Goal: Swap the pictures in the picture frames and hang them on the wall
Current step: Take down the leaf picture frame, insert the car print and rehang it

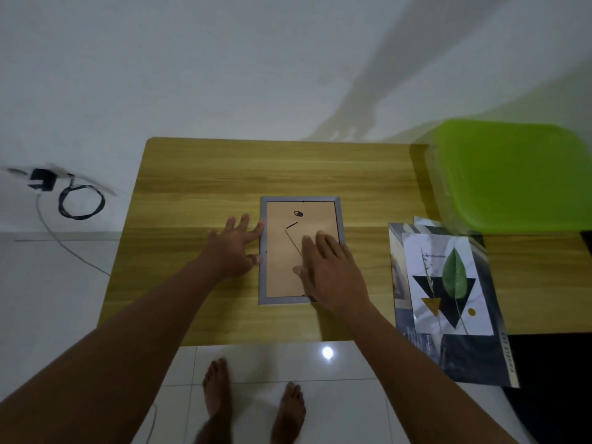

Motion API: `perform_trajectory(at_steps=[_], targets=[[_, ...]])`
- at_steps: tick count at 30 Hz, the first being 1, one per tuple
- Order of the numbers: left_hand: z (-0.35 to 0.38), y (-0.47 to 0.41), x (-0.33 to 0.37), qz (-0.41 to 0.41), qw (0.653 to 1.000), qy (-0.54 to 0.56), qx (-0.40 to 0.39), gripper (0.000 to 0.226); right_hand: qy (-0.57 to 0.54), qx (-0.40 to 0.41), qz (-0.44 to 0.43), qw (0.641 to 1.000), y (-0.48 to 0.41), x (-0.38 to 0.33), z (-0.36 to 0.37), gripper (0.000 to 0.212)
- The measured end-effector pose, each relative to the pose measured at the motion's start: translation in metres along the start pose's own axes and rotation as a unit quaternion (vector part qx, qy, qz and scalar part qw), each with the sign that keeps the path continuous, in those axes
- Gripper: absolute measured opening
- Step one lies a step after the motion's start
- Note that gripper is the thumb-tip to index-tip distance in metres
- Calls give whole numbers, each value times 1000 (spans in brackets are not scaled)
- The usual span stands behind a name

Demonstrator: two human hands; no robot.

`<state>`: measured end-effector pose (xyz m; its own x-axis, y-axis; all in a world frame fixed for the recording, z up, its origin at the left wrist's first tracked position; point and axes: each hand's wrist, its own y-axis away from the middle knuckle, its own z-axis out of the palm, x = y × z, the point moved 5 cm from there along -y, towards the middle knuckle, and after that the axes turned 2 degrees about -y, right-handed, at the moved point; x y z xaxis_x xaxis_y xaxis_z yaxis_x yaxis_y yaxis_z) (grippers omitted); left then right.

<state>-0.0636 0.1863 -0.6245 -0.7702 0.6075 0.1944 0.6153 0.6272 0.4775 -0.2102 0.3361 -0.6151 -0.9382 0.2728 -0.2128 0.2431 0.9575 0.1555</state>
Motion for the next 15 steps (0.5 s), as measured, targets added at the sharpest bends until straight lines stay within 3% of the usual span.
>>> perform_trajectory(at_steps=[4,9,15], targets=[[1,0,0,2,1000,3,4,79,-80,-71,-42,993,2,9,0,73],[0,0,1,3,1000,19,1,79,-70,-143,-79,984,7,18,-5,101],[1,0,0,-1,1000,21,0,79,-40,-166,-88,981,4,15,-6,103]])
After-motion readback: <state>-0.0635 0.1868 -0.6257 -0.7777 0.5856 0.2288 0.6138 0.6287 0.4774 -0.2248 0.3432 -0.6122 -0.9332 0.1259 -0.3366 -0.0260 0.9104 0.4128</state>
